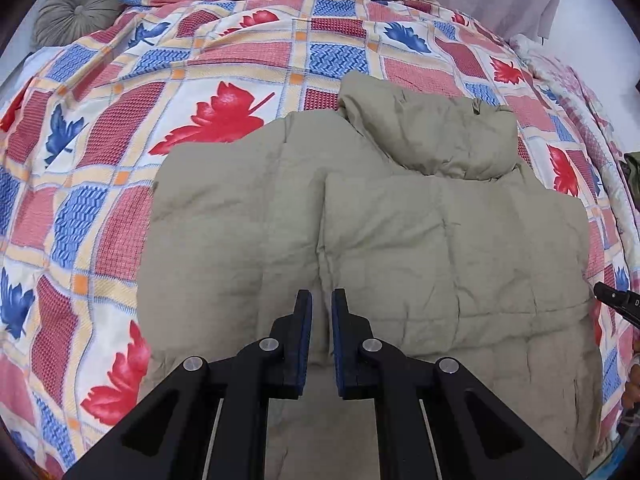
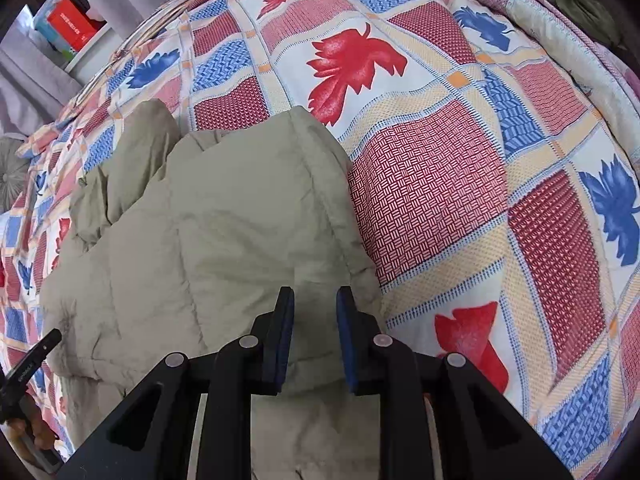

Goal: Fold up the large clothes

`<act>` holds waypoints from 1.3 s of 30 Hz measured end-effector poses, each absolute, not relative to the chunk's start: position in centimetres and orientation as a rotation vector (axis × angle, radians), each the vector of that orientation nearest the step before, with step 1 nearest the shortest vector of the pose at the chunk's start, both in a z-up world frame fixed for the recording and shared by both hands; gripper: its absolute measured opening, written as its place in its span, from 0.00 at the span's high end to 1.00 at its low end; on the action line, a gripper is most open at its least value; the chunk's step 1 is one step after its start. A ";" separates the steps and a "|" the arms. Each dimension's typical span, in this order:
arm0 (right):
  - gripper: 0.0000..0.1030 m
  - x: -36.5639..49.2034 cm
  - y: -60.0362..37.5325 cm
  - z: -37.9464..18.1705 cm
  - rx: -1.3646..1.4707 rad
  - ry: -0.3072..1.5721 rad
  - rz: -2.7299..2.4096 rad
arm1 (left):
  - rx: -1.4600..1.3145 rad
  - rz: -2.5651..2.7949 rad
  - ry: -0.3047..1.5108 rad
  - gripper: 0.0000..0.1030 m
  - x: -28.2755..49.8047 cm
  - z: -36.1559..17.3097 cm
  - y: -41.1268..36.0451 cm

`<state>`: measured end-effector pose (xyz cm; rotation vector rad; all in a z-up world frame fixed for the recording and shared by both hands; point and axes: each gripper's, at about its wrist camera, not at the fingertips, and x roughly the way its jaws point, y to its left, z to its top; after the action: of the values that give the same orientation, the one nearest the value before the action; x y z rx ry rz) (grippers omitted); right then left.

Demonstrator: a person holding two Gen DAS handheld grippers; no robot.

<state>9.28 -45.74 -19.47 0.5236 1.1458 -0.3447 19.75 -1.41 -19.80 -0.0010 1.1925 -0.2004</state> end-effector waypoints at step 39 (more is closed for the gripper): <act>0.70 -0.2 -33.2 -16.7 0.617 1.413 -0.181 | -0.014 -0.047 1.292 0.01 2.9 -13.9 7.8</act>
<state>-0.24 -33.20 -16.74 0.6172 1.4134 -0.1808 2.91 7.83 -13.92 -0.0140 1.2917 -0.0467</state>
